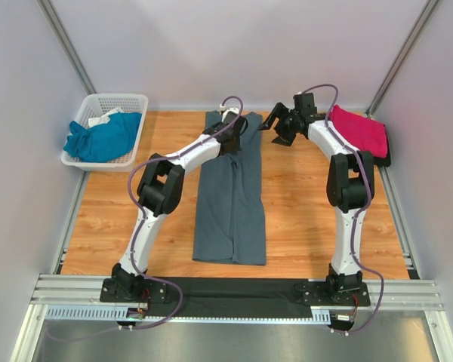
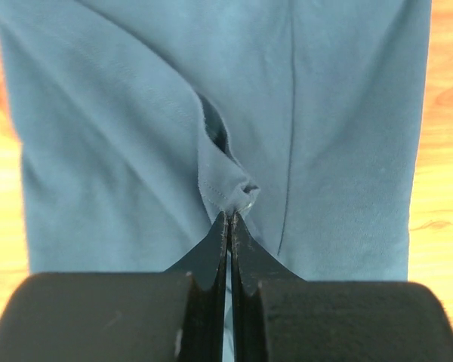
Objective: Fold and stack the t-shirts
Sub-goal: Fold the tshirt
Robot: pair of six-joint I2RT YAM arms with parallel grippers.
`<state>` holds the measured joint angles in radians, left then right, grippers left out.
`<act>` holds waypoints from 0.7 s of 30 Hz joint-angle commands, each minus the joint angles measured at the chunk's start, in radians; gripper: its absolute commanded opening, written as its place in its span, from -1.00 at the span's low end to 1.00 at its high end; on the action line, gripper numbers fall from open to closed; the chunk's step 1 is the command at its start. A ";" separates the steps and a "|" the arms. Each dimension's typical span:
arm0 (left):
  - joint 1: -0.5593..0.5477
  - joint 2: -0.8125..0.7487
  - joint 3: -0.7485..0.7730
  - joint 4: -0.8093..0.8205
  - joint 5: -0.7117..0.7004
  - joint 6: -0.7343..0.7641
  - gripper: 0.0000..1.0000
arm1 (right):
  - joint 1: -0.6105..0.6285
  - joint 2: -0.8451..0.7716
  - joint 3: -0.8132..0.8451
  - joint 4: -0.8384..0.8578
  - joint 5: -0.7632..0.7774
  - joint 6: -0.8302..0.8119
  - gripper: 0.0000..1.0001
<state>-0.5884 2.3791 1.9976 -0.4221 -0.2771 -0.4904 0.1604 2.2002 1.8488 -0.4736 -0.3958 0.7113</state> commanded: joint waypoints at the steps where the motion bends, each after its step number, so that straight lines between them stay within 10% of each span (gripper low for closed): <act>1: 0.004 -0.098 -0.026 0.048 -0.071 -0.068 -1.00 | -0.004 0.015 0.013 0.020 -0.017 0.002 0.62; 21: 0.006 -0.248 -0.286 -0.004 -0.235 -0.361 -1.00 | 0.005 0.036 0.004 0.020 -0.021 0.001 0.61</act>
<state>-0.5880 2.2127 1.7256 -0.4076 -0.4747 -0.7692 0.1604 2.2242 1.8481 -0.4744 -0.4030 0.7109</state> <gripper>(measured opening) 0.007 0.808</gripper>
